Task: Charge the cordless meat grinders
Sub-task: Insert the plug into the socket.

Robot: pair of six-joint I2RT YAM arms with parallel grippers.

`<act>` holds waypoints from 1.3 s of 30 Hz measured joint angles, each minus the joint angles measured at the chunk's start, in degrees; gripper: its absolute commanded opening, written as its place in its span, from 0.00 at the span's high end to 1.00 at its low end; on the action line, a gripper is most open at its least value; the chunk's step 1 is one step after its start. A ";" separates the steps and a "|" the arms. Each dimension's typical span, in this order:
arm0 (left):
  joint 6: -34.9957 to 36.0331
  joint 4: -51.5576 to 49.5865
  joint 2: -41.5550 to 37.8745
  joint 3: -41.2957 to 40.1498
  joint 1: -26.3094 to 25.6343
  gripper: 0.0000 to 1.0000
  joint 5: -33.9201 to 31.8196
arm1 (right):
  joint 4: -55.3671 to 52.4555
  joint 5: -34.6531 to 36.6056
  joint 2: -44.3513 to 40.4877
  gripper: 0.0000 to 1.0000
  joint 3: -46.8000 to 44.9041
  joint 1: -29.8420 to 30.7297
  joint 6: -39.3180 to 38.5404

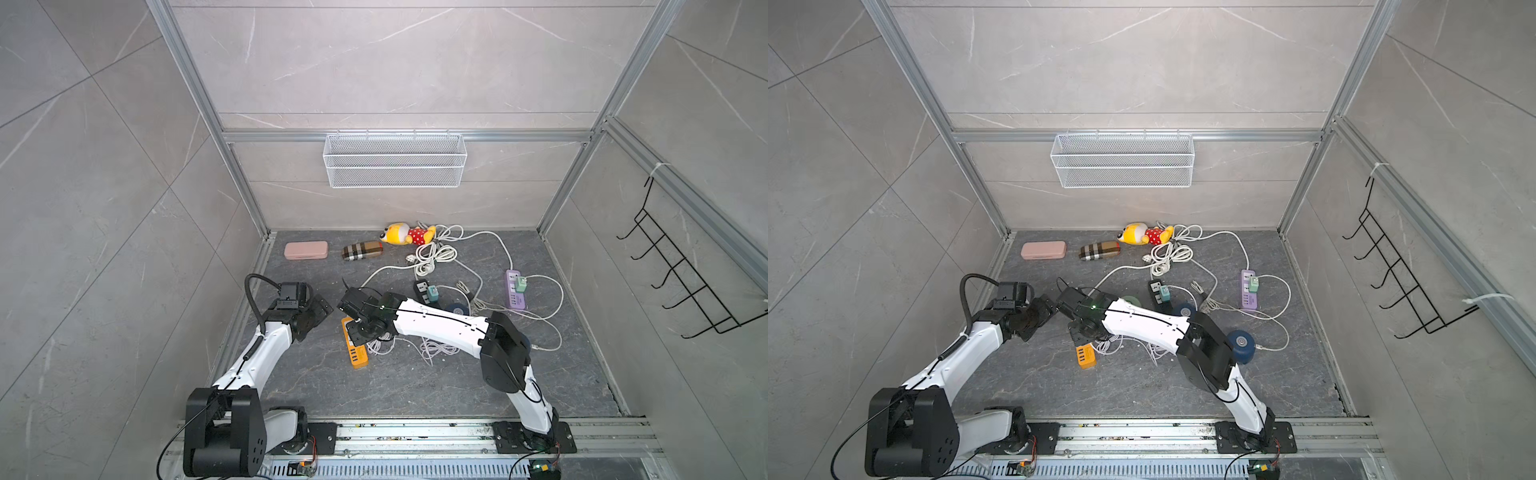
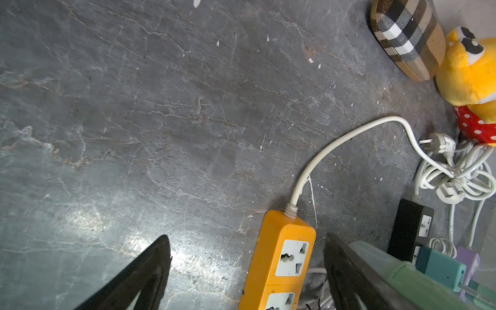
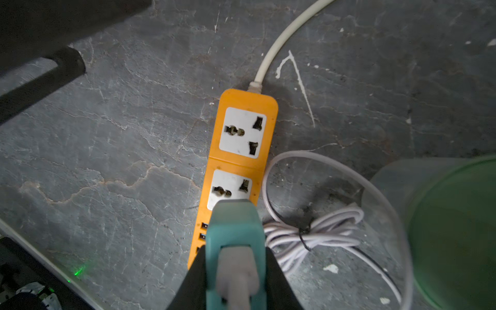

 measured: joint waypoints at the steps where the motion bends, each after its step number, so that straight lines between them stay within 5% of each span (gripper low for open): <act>1: 0.07 0.35 0.02 -0.20 0.11 0.10 0.42 | -0.11 0.11 0.66 1.00 0.33 0.04 0.35; 21: 0.83 4.48 2.14 -2.71 1.03 0.11 3.63 | -3.82 4.00 4.85 1.00 6.56 0.17 4.37; 39: 0.83 5.38 2.12 -3.10 1.03 0.11 4.00 | -0.11 9.60 3.21 1.00 1.36 3.13 7.41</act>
